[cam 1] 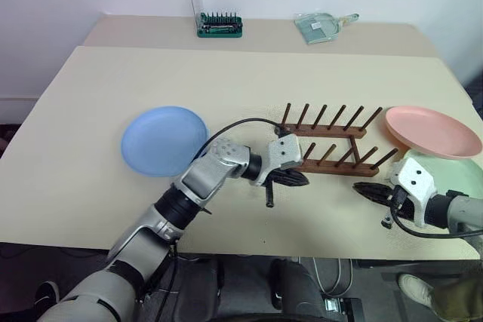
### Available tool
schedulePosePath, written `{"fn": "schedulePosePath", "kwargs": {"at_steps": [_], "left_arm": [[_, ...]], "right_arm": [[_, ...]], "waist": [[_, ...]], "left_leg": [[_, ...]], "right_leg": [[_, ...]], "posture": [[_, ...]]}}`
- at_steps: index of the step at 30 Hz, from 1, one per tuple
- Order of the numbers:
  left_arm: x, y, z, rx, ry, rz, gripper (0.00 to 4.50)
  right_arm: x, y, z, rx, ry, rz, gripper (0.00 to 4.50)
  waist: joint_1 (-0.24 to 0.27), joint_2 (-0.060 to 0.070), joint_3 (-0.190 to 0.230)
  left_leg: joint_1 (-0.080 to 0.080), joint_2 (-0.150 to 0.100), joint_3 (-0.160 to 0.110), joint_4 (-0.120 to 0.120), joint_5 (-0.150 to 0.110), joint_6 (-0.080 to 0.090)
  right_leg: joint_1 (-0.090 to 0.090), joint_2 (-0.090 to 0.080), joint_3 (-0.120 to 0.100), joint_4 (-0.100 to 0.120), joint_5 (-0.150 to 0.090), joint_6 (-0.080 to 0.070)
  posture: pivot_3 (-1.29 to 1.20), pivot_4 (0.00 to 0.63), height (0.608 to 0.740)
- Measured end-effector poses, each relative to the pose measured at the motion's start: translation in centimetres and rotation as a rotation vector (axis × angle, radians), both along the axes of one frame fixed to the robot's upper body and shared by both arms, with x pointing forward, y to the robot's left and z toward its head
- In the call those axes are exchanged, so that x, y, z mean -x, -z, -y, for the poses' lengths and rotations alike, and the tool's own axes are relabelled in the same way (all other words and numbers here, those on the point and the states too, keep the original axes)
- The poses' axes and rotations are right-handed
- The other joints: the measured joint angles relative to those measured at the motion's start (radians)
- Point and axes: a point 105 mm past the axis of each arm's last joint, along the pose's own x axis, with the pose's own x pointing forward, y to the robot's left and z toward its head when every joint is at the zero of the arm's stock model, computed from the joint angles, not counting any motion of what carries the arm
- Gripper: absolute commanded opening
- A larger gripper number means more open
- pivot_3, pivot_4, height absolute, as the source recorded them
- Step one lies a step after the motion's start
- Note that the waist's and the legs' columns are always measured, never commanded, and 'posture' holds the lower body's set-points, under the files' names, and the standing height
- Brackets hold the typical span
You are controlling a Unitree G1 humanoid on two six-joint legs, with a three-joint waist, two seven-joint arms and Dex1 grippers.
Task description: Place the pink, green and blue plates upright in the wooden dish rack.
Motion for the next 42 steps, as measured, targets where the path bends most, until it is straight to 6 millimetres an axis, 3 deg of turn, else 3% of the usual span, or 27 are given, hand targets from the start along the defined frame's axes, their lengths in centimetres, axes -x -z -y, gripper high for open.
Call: {"fn": "schedulePosePath", "kwargs": {"at_steps": [8,12,19,27,42], "left_arm": [[-0.6,1.7,-0.1,-0.060,-0.034,0.077,0.00],[-2.2,2.4,-0.3,-0.086,-0.095,0.151,0.00],[-5.1,1.8,-0.2,-0.075,-0.200,0.244,0.00],[-5.4,1.6,0.2,-0.057,-0.220,0.258,0.00],[-6.3,1.4,-0.5,-0.049,-0.269,0.266,0.00]], "right_arm": [[-1.6,1.6,0.5,0.090,0.012,0.023,0.04],[-2.7,1.5,0.5,0.117,0.015,0.064,0.04],[-4.7,1.3,0.6,0.154,0.033,0.144,0.04],[-6.7,0.6,1.2,0.207,0.064,0.232,0.04],[-6.9,0.8,1.2,0.193,0.055,0.232,0.04]], "waist": [[0.000,0.000,0.000],[0.000,0.000,0.000],[0.000,0.000,0.000],[0.000,0.000,0.000],[-0.001,0.000,0.000]], "left_leg": [[0.000,0.000,0.000,0.000,0.000,0.000],[0.000,0.000,0.000,0.000,0.000,0.000],[0.000,0.000,0.000,0.000,0.000,0.000],[0.000,0.000,0.001,0.000,0.000,0.000],[0.000,0.000,0.001,0.000,0.000,0.000]], "right_leg": [[0.000,0.000,0.000,0.000,0.000,0.000],[0.000,0.000,0.000,0.000,0.000,0.000],[0.000,0.000,0.000,0.000,0.001,0.001],[0.000,0.000,0.000,0.000,0.002,0.004],[0.000,0.000,0.000,0.000,0.002,0.004]], "posture": [[0.00,0.150,0.740],[0.00,0.150,0.740],[0.00,0.150,0.740],[0.00,0.150,0.740],[0.00,0.150,0.740]]}}
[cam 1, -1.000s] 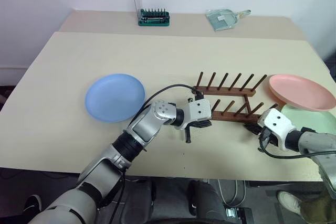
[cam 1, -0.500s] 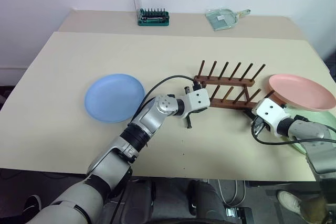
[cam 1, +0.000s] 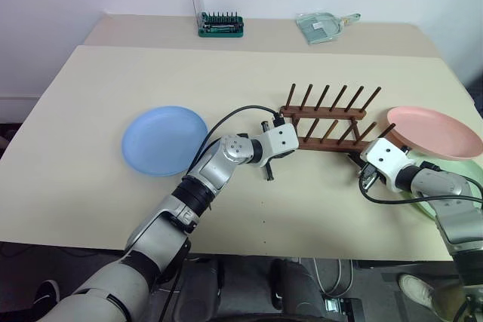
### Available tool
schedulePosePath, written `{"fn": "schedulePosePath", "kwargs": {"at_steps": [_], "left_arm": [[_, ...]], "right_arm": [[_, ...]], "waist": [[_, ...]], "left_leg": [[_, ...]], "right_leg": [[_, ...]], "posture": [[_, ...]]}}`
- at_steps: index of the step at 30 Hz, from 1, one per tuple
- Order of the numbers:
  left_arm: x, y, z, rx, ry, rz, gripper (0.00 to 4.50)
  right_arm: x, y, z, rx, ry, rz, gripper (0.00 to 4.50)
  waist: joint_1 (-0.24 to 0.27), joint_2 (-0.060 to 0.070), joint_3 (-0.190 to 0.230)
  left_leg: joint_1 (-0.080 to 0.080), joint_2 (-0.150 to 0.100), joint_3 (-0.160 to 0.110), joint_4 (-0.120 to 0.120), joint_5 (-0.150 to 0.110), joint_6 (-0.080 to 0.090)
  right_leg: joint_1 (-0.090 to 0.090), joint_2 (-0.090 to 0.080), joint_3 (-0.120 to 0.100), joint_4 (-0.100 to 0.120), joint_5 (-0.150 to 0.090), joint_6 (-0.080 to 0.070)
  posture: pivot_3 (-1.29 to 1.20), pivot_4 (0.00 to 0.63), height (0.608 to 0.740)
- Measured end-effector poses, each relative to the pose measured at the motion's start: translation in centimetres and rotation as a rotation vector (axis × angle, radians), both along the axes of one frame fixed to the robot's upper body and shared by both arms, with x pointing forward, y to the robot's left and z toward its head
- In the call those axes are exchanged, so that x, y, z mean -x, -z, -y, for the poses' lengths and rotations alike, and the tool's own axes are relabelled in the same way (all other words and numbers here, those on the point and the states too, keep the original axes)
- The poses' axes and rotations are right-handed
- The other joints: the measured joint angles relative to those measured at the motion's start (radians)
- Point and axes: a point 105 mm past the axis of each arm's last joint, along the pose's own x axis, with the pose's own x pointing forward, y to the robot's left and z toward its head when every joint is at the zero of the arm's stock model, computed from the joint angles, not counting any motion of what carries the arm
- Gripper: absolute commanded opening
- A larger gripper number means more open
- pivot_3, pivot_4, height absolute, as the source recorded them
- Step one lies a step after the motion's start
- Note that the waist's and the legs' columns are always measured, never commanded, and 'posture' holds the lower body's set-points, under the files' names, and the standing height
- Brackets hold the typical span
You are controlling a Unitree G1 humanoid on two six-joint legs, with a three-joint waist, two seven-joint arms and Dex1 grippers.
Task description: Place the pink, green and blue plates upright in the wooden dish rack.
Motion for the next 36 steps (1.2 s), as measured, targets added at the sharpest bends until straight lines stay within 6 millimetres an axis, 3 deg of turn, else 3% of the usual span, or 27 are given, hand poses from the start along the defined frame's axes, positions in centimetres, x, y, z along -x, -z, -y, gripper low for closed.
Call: {"fn": "schedulePosePath", "kwargs": {"at_steps": [3,6,10,15,19,27,32,36], "left_arm": [[0.5,-0.8,0.3,0.038,0.026,-0.020,0.00],[1.7,-1.8,0.0,0.097,0.077,-0.104,0.00],[4.3,-2.5,-3.3,0.137,0.167,-0.273,1.82],[6.2,-6.2,-6.3,0.241,0.232,-0.390,4.40],[6.2,-8.5,-8.6,0.274,0.244,-0.359,4.46],[6.3,-11.6,-12.3,0.357,0.288,-0.296,4.46],[5.9,-12.3,-13.5,0.415,0.283,-0.283,4.46],[6.3,-11.8,-13.8,0.418,0.294,-0.283,4.46]], "right_arm": [[0.4,-0.1,-0.1,-0.027,-0.008,-0.011,0.04],[1.6,-1.6,-1.7,-0.208,-0.059,-0.048,0.04],[4.9,-4.4,-3.9,-0.527,-0.183,-0.164,1.83],[6.1,-6.7,-4.2,-0.628,-0.206,-0.142,4.41],[5.2,-7.8,-3.3,-0.639,-0.146,-0.061,4.46],[2.1,-9.6,2.4,-0.472,0.108,0.084,4.46],[0.4,-9.7,6.3,-0.370,0.259,0.099,4.46],[-0.5,-8.6,6.9,-0.321,0.286,0.050,4.46]], "waist": [[0.001,0.000,0.000],[-0.002,0.000,0.000],[-0.014,0.001,0.000],[-0.021,0.001,0.000],[-0.026,0.001,0.000],[-0.022,0.001,0.000],[-0.027,0.001,0.000],[-0.028,0.001,0.000]], "left_leg": [[0.000,0.000,0.000,0.000,0.000,0.000],[0.000,0.001,0.000,0.000,0.000,0.000],[0.001,0.002,-0.002,-0.001,0.000,0.000],[0.001,0.001,-0.002,0.000,0.000,0.000],[0.001,0.001,-0.001,0.000,0.000,0.000],[0.001,0.000,0.000,0.000,0.000,0.000],[0.001,0.001,0.000,0.000,0.000,0.000],[0.001,0.001,0.000,-0.001,0.000,0.000]], "right_leg": [[0.000,0.000,0.000,0.000,0.000,0.000],[0.000,0.000,0.000,0.000,0.000,0.000],[0.000,0.001,-0.001,0.003,0.000,0.000],[0.002,0.000,0.000,0.001,-0.002,-0.004],[0.001,0.000,0.000,0.002,-0.002,-0.004],[0.001,0.000,0.000,0.001,-0.001,-0.002],[0.000,0.000,0.000,0.001,0.000,-0.001],[0.000,0.000,0.000,0.001,0.000,0.000]], "posture": [[0.00,0.150,0.740],[0.00,0.150,0.740],[0.00,0.150,0.740],[0.00,0.150,0.740],[0.00,0.150,0.740],[0.00,0.150,0.740],[0.00,0.150,0.740],[0.00,0.150,0.740]]}}
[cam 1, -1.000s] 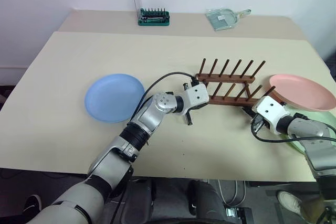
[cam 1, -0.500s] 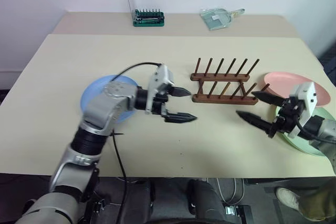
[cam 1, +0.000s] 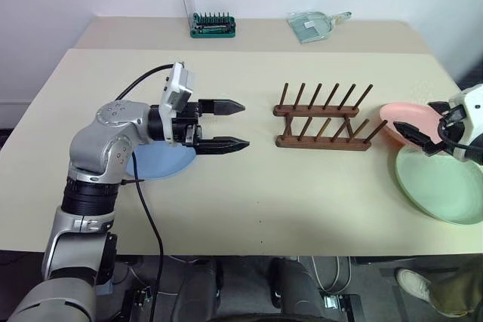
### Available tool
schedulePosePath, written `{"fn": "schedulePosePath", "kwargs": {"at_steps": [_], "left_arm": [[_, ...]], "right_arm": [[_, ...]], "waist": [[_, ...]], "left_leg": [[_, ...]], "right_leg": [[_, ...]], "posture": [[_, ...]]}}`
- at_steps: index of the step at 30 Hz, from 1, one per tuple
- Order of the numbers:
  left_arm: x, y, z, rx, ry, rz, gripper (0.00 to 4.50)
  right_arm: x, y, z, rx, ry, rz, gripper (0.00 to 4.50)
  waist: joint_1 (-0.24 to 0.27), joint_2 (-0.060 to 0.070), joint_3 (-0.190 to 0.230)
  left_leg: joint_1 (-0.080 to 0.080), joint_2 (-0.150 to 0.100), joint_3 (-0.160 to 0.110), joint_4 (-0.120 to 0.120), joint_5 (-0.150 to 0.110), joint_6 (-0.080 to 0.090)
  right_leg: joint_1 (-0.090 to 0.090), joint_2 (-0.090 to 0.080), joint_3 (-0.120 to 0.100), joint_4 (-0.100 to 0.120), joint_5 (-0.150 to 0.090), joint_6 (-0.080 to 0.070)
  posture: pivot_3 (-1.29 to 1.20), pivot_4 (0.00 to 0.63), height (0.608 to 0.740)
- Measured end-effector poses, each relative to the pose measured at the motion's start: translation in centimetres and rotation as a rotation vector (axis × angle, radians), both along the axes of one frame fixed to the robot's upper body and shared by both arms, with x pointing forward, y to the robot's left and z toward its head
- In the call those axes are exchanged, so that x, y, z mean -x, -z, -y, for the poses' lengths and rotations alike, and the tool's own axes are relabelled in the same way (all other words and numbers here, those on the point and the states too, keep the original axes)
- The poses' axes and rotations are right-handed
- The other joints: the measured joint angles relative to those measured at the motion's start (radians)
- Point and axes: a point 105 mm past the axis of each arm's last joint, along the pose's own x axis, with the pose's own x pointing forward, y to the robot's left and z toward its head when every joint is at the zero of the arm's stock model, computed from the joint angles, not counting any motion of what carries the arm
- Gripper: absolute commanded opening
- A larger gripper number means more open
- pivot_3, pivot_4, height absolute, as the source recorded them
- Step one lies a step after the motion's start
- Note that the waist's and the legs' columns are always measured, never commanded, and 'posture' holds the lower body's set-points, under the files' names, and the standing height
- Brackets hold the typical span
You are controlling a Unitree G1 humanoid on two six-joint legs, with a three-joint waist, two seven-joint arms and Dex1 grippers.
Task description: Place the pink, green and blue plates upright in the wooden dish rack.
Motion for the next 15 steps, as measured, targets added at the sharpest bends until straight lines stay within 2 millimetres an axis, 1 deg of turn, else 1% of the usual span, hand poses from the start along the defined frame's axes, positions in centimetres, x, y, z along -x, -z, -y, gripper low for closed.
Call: {"fn": "schedulePosePath", "kwargs": {"at_steps": [4,8,12,15], "left_arm": [[0.8,0.2,-0.1,-0.007,0.016,-0.006,4.46],[0.9,0.0,-0.1,-0.002,0.013,-0.006,4.46],[1.1,0.0,0.0,0.008,0.012,-0.016,4.46],[1.3,-0.1,0.1,0.010,0.012,-0.009,4.46]], "right_arm": [[-0.6,1.5,0.0,0.017,-0.005,-0.084,4.46],[-0.8,1.7,0.5,0.039,0.013,-0.148,4.46],[-1.3,2.1,1.7,0.036,0.077,-0.191,4.46],[-1.4,2.2,1.8,0.032,0.086,-0.205,4.46]], "waist": [[-0.002,0.000,0.000],[0.003,0.000,0.000],[0.000,0.000,0.000],[0.000,0.000,0.000]], "left_leg": [[0.000,0.000,0.000,0.000,0.000,0.000],[0.000,0.000,0.000,0.000,0.000,0.000],[0.000,0.000,0.000,0.000,0.000,0.000],[0.000,0.000,0.000,0.000,0.000,0.000]], "right_leg": [[0.000,0.000,0.000,0.000,0.000,0.000],[0.000,0.000,0.000,0.000,0.000,0.000],[0.000,0.000,0.000,0.000,0.000,0.000],[0.000,0.000,0.000,0.000,0.000,0.000]], "posture": [[0.00,0.150,0.740],[0.00,0.150,0.740],[0.00,0.150,0.740],[0.00,0.150,0.740]]}}
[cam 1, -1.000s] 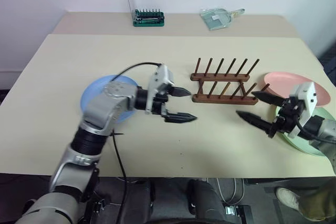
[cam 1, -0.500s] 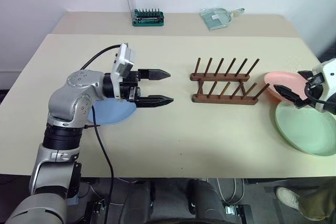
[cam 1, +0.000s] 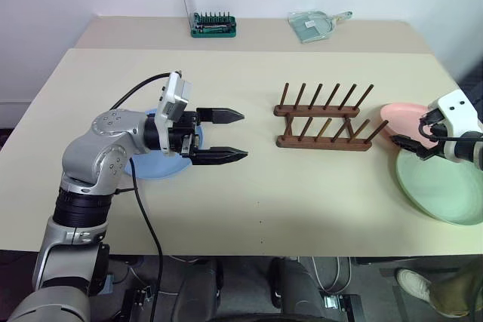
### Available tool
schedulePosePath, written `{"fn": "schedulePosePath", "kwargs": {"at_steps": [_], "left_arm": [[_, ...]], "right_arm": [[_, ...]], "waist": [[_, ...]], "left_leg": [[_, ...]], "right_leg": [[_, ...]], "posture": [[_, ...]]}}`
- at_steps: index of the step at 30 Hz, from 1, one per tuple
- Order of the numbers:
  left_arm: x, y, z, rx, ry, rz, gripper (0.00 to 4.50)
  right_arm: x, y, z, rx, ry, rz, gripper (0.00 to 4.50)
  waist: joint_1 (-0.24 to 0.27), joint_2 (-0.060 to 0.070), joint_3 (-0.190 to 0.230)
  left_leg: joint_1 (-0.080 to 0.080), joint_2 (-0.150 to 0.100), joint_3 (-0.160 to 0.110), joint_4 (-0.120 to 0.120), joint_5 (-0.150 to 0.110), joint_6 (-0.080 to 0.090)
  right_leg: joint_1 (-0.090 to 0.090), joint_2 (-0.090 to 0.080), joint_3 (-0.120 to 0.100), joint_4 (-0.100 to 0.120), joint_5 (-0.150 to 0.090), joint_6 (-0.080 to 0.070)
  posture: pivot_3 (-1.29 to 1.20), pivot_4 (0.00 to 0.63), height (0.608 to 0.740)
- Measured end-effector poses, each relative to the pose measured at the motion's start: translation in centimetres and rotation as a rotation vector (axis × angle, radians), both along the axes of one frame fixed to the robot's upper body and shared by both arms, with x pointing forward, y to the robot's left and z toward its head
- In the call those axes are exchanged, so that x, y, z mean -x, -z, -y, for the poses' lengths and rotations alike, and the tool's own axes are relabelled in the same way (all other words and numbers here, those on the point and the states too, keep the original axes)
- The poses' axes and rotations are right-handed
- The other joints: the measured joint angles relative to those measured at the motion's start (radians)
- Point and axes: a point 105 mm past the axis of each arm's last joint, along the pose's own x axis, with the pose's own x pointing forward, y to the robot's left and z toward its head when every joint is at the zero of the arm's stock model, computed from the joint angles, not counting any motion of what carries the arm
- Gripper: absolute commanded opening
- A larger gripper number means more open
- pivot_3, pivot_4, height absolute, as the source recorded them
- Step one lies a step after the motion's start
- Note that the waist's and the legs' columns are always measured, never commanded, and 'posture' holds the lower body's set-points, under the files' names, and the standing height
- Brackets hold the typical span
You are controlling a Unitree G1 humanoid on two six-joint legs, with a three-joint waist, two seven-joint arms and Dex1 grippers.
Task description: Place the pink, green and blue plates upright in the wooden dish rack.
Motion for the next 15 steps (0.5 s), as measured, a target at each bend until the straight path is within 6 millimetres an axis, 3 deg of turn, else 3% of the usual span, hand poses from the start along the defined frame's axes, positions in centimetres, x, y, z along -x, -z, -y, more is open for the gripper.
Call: {"fn": "schedulePosePath", "kwargs": {"at_steps": [10,15], "left_arm": [[0.1,0.3,0.1,0.009,-0.005,-0.011,4.46],[0.1,0.3,0.3,0.011,0.002,-0.009,4.50]], "right_arm": [[0.4,1.2,0.6,-0.016,0.031,-0.061,4.46],[0.7,2.6,1.2,-0.005,0.050,-0.126,2.23]], "waist": [[0.001,0.000,0.000],[0.000,0.000,0.000]], "left_leg": [[0.000,0.000,0.000,0.000,0.000,0.000],[0.000,0.000,0.000,0.000,0.000,0.000]], "right_leg": [[0.000,0.000,0.000,0.000,0.000,0.000],[0.000,0.000,0.000,0.000,0.000,0.000]], "posture": [[0.00,0.150,0.740],[0.00,0.150,0.740]]}}
